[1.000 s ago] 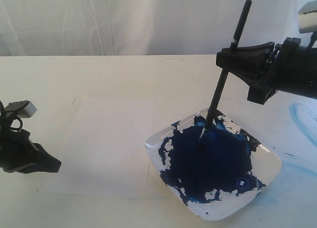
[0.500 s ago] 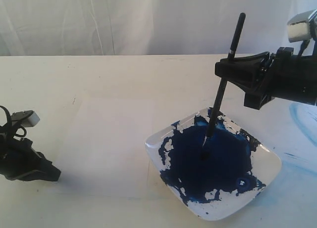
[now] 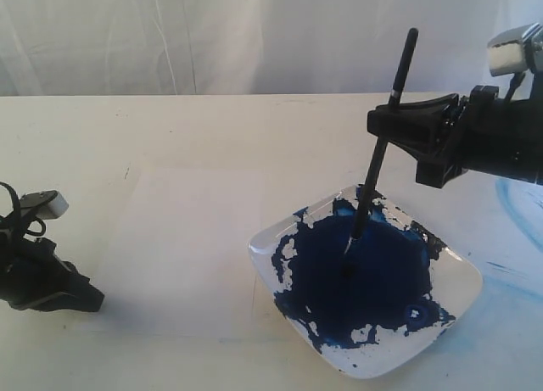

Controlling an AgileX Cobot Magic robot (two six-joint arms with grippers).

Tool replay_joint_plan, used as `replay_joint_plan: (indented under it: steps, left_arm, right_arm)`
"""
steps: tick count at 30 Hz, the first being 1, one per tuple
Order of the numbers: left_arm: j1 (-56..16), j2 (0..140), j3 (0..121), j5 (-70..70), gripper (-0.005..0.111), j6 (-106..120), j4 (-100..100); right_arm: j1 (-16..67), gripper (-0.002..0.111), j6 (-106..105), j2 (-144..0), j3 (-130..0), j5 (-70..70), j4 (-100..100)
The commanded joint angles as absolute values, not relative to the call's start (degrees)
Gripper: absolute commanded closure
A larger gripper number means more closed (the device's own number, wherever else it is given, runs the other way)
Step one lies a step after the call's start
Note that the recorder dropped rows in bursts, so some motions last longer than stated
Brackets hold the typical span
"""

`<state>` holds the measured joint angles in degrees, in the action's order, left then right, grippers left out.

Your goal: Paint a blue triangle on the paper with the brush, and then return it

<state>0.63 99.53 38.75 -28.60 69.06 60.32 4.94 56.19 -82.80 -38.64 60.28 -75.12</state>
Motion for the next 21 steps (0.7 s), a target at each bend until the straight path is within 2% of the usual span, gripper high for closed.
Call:
replay_joint_plan:
  steps: [1,8,15,21]
  left_arm:
    - [0.3,99.4,38.8,-29.5,0.107,69.3,61.0]
    - [0.3,99.4,38.8,-29.5,0.107,69.3,61.0]
    - [0.3,99.4,38.8,-29.5,0.107,69.3,61.0]
    - [0.3,99.4,38.8,-29.5,0.107,69.3,61.0]
  right_arm:
    - [4.6,0.108,55.5,-82.7,-38.9,64.2,-71.7]
    - [6.5,0.108,54.1,-82.7,-41.9,68.6,-70.4]
    - [18.0,0.108,54.0,-83.4,-47.6,56.3,-65.0]
    - [24.7,0.108,51.2,-88.1,-54.6,53.4,-60.9]
